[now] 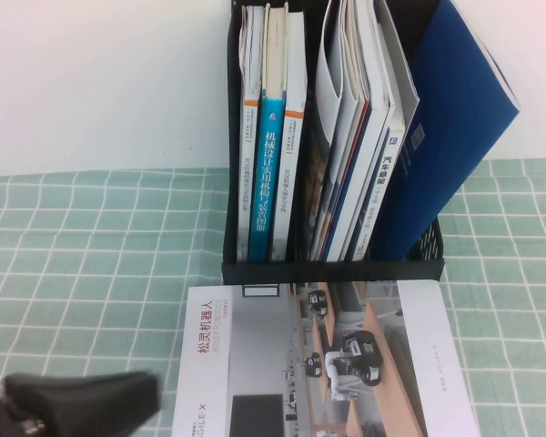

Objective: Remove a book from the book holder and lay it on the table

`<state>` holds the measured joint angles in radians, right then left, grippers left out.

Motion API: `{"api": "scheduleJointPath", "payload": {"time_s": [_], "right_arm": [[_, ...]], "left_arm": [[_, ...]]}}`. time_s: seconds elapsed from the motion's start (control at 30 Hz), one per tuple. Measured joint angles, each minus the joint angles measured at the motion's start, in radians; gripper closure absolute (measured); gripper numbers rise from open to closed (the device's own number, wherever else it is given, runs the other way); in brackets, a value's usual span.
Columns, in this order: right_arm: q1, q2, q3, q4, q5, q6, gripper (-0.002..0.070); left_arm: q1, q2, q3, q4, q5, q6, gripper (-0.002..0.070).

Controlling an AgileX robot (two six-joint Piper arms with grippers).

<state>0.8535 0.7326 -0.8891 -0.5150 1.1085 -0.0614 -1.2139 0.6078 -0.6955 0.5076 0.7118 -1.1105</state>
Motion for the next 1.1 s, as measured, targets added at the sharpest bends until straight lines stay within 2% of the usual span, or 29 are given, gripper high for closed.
{"api": "scheduleJointPath", "payload": {"time_s": [0.13, 0.3, 0.4, 0.5, 0.63, 1.1], "right_arm": [[0.000, -0.137, 0.124, 0.134, -0.118, 0.002, 0.0678], [0.000, -0.298, 0.345, 0.285, -0.301, 0.004, 0.0678], [0.000, -0.379, 0.454, 0.316, -0.393, 0.014, 0.0678], [0.000, -0.445, 0.524, 0.328, -0.429, 0.033, 0.0678], [0.000, -0.487, 0.546, 0.347, -0.437, 0.055, 0.0678], [0.000, -0.495, 0.548, 0.363, -0.443, 0.061, 0.0678]], "left_arm": [[0.000, 0.000, 0.033, 0.031, -0.245, 0.054, 0.0678], [0.000, 0.000, 0.097, 0.189, -0.440, 0.086, 0.0678], [0.000, 0.000, 0.122, 0.282, -0.442, 0.090, 0.0678], [0.000, 0.000, 0.138, 0.319, -0.403, 0.090, 0.0678], [0.000, 0.002, 0.138, 0.328, -0.350, 0.092, 0.0678], [0.000, 0.002, 0.138, 0.332, -0.338, 0.092, 0.0678]]}}
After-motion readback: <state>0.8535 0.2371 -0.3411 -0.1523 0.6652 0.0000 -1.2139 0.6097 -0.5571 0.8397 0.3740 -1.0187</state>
